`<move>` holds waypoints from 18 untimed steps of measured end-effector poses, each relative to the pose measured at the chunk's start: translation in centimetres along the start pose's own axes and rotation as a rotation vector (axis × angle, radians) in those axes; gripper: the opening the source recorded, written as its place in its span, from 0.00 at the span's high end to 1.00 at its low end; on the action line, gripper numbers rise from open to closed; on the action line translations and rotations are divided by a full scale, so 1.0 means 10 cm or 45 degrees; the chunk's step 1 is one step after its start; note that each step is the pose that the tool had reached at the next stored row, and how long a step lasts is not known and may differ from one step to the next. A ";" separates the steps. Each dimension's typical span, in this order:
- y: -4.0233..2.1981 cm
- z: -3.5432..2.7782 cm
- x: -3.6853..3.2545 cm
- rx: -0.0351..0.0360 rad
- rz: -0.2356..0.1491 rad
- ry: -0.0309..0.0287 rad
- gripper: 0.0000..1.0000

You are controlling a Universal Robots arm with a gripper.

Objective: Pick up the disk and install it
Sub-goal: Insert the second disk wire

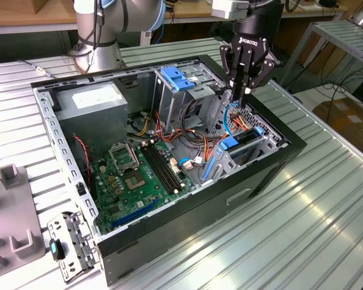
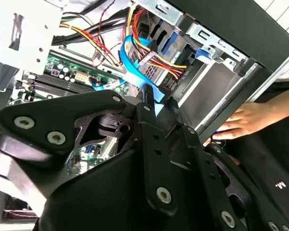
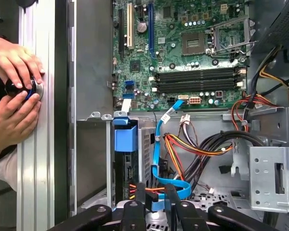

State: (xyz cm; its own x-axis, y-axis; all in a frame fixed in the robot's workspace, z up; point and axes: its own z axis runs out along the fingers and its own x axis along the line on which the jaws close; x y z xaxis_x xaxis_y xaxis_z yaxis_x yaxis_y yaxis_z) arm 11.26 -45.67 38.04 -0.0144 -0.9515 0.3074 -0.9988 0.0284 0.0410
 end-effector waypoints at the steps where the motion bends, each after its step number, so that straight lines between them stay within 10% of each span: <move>1: 0.000 0.013 -0.004 0.0001 0.001 0.0077 0.70; 10: -0.004 0.091 -0.036 0.0012 0.004 0.0901 0.78; 18: -0.005 0.120 -0.037 0.0013 0.005 0.0918 0.84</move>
State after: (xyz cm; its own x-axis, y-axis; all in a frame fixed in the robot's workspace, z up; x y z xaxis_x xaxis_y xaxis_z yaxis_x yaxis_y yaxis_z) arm 11.26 -45.68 36.78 -0.0146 -0.9268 0.3752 -0.9988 0.0314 0.0388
